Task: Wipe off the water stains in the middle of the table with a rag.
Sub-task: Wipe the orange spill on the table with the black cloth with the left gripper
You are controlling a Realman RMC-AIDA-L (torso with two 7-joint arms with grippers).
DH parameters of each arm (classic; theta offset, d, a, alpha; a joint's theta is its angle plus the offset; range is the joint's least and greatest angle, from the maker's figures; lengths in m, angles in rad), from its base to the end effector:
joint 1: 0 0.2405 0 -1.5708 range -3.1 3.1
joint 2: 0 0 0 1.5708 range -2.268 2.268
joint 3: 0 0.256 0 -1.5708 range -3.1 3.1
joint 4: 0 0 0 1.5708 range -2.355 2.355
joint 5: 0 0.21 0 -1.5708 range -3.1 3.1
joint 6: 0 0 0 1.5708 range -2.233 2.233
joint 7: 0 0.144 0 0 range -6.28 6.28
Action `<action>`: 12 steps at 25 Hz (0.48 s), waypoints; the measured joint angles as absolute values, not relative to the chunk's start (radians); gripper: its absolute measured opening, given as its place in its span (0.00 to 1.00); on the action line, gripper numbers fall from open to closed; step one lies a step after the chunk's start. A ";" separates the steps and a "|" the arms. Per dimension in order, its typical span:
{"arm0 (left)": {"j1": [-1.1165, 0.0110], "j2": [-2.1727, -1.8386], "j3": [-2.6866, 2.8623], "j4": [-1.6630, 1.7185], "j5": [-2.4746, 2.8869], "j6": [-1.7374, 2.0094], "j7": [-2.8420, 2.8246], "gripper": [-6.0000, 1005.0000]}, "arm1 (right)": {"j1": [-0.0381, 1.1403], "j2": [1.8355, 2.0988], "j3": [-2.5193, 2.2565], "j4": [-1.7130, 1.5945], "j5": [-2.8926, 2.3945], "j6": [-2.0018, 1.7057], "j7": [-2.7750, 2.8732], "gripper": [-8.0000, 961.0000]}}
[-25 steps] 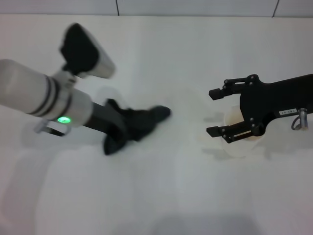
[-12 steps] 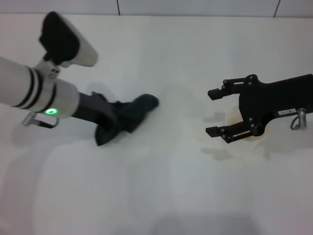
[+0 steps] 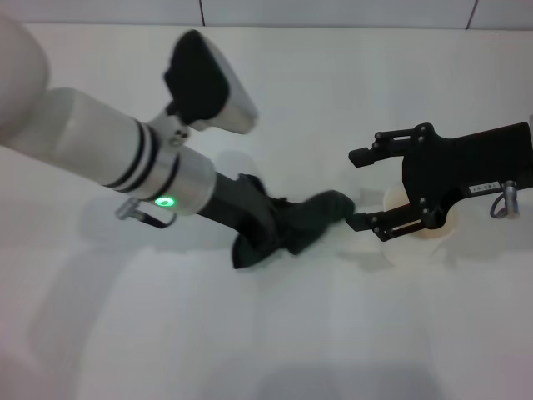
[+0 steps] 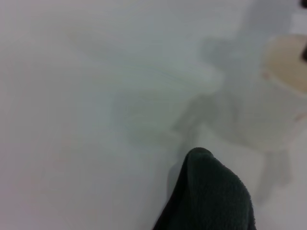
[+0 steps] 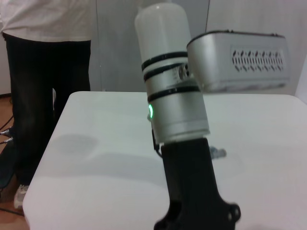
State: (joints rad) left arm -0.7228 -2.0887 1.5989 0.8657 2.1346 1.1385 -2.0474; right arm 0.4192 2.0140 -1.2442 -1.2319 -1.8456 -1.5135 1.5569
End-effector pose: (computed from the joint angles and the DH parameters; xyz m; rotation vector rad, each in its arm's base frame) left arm -0.1688 0.3588 -0.0992 -2.9714 -0.4750 0.1908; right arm 0.1820 0.3297 0.0213 -2.9259 0.0090 0.3700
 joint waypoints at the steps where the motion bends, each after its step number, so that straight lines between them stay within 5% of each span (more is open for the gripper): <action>1: -0.731 -2.089 1.617 0.858 2.118 1.129 -2.048 0.10 | 0.419 2.014 -1.245 -1.232 -1.845 -1.513 1.557 0.86; 12: -0.786 -2.090 1.724 0.746 2.047 1.036 -2.067 0.10 | 0.419 2.015 -1.257 -1.232 -1.840 -1.514 1.553 0.86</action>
State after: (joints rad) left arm -0.7863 -2.0899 1.7241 0.7460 2.0466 1.0360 -2.0665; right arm 0.4192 2.0150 -1.2568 -1.2317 -1.8397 -1.5138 1.5531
